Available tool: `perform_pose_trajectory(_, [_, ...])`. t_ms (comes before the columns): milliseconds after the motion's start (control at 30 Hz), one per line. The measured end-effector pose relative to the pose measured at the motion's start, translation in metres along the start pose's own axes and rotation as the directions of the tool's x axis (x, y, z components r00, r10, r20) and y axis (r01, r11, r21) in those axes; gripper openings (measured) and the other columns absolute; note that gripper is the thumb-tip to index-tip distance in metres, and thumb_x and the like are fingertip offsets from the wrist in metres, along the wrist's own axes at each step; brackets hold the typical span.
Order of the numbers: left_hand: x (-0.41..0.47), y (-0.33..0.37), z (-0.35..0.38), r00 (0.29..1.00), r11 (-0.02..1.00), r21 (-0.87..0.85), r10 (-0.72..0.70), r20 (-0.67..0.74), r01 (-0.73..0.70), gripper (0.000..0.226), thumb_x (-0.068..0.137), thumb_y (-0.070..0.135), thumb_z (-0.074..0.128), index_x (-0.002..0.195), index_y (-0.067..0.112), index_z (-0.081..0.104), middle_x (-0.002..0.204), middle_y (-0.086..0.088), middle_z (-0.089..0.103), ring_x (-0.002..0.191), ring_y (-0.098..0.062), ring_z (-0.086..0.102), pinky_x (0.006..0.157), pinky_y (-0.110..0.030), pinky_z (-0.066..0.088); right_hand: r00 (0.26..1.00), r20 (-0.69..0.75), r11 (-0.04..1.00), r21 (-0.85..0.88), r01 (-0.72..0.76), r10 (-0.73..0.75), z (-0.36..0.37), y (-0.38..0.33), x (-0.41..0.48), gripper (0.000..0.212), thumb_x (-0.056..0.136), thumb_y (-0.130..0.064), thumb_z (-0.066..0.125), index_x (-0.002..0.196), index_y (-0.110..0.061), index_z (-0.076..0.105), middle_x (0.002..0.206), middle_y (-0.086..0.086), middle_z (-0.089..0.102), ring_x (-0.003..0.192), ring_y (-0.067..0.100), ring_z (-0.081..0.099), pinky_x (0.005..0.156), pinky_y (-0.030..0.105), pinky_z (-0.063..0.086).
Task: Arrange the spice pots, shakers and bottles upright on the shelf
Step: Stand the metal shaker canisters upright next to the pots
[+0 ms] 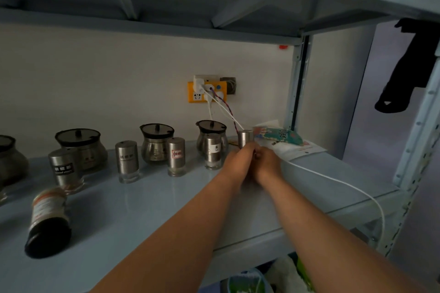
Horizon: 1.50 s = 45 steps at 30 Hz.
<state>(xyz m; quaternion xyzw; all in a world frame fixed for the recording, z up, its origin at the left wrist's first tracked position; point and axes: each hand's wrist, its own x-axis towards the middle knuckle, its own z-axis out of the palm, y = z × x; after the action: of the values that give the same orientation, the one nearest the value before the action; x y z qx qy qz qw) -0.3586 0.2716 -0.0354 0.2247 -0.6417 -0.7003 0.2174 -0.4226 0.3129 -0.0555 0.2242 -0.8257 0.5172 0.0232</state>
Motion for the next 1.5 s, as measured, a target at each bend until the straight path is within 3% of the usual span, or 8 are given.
perform_pose_trajectory(133, [0.014, -0.015, -0.001, 0.998, 0.999, 0.015, 0.050, -0.024, -0.049, 0.029, 0.088, 0.028, 0.052, 0.103, 0.008, 0.067, 0.101, -0.010, 0.068, 0.094, -0.022, 0.063, 0.072, -0.026, 0.047, 1.000, -0.006, 1.000, -0.026, 0.013, -0.013, 0.003, 0.004, 0.001, 0.020, 0.091, -0.015, 0.051, 0.101, -0.006, 0.067, 0.107, 0.017, 0.067, 0.101, 0.030, 0.061, 0.077, 0.028, 0.040])
perform_pose_trajectory(400, [0.027, -0.023, -0.008, 0.997, 0.993, -0.098, 0.073, 0.025, -0.070, 0.021, 0.091, 0.018, 0.048, 0.076, 0.017, 0.063, 0.083, -0.007, 0.063, 0.085, -0.021, 0.059, 0.081, -0.030, 0.046, 0.999, -0.038, 1.000, -0.016, 0.022, -0.023, 0.010, 0.011, 0.007, 0.013, 0.085, -0.017, 0.059, 0.093, -0.011, 0.069, 0.100, 0.014, 0.070, 0.097, 0.029, 0.064, 0.079, 0.030, 0.044])
perform_pose_trajectory(567, [0.031, -0.024, -0.010, 0.995, 0.995, -0.071, 0.070, 0.072, -0.065, 0.021, 0.083, 0.028, 0.051, 0.083, 0.016, 0.068, 0.103, -0.012, 0.070, 0.104, -0.028, 0.063, 0.102, -0.042, 0.045, 0.995, -0.099, 0.998, 0.060, 0.023, -0.017, 0.009, 0.011, 0.007, 0.025, 0.083, -0.017, 0.061, 0.107, -0.014, 0.055, 0.104, 0.013, 0.067, 0.098, 0.030, 0.061, 0.080, 0.031, 0.043])
perform_pose_trajectory(767, [0.038, -0.027, -0.010, 0.993, 0.996, -0.073, 0.059, 0.102, -0.052, 0.034, 0.068, 0.037, 0.053, 0.089, 0.015, 0.071, 0.107, -0.014, 0.070, 0.108, -0.029, 0.063, 0.105, -0.047, 0.042, 0.995, -0.097, 0.998, 0.052, 0.030, -0.025, 0.010, 0.015, 0.008, 0.011, 0.085, -0.014, 0.058, 0.090, -0.017, 0.049, 0.098, 0.013, 0.067, 0.083, 0.024, 0.056, 0.070, 0.025, 0.035])
perform_pose_trajectory(867, [0.040, -0.027, -0.010, 0.994, 0.997, -0.063, 0.055, 0.099, -0.049, 0.035, 0.067, 0.038, 0.053, 0.089, 0.016, 0.070, 0.108, -0.014, 0.070, 0.108, -0.029, 0.062, 0.106, -0.047, 0.042, 0.995, -0.095, 0.999, 0.041, 0.030, -0.026, 0.012, 0.016, 0.010, 0.010, 0.085, -0.015, 0.057, 0.091, -0.017, 0.048, 0.099, 0.014, 0.067, 0.091, 0.029, 0.060, 0.073, 0.027, 0.038])
perform_pose_trajectory(1233, [0.037, -0.028, -0.010, 0.994, 0.998, -0.027, 0.064, 0.084, -0.062, 0.031, 0.075, 0.032, 0.050, 0.093, 0.015, 0.069, 0.109, -0.013, 0.070, 0.107, -0.027, 0.063, 0.104, -0.044, 0.044, 0.997, -0.067, 1.000, 0.008, 0.024, -0.024, 0.011, 0.016, 0.008, 0.018, 0.086, -0.016, 0.057, 0.103, -0.011, 0.053, 0.106, 0.014, 0.066, 0.097, 0.030, 0.060, 0.077, 0.029, 0.040])
perform_pose_trajectory(1400, [0.019, -0.027, -0.010, 0.968, 0.967, 0.053, 0.252, -0.016, -0.251, 0.019, 0.090, 0.013, 0.047, 0.091, 0.009, 0.065, 0.076, -0.001, 0.058, 0.073, -0.014, 0.052, 0.070, -0.026, 0.042, 0.992, -0.126, 0.998, 0.052, 0.025, -0.018, 0.006, 0.013, -0.001, 0.029, 0.084, -0.010, 0.059, 0.112, -0.008, 0.054, 0.114, 0.015, 0.062, 0.104, 0.030, 0.058, 0.079, 0.026, 0.038])
perform_pose_trajectory(1500, [0.006, -0.025, -0.010, 0.928, 0.935, 0.083, 0.353, -0.117, -0.345, 0.014, 0.089, 0.010, 0.053, 0.090, 0.009, 0.066, 0.076, 0.002, 0.061, 0.068, -0.006, 0.053, 0.067, -0.018, 0.044, 0.978, -0.201, 0.998, 0.027, 0.056, -0.050, 0.000, 0.009, -0.008, 0.022, 0.083, -0.009, 0.063, 0.104, -0.005, 0.061, 0.110, 0.016, 0.065, 0.100, 0.030, 0.059, 0.077, 0.027, 0.039])
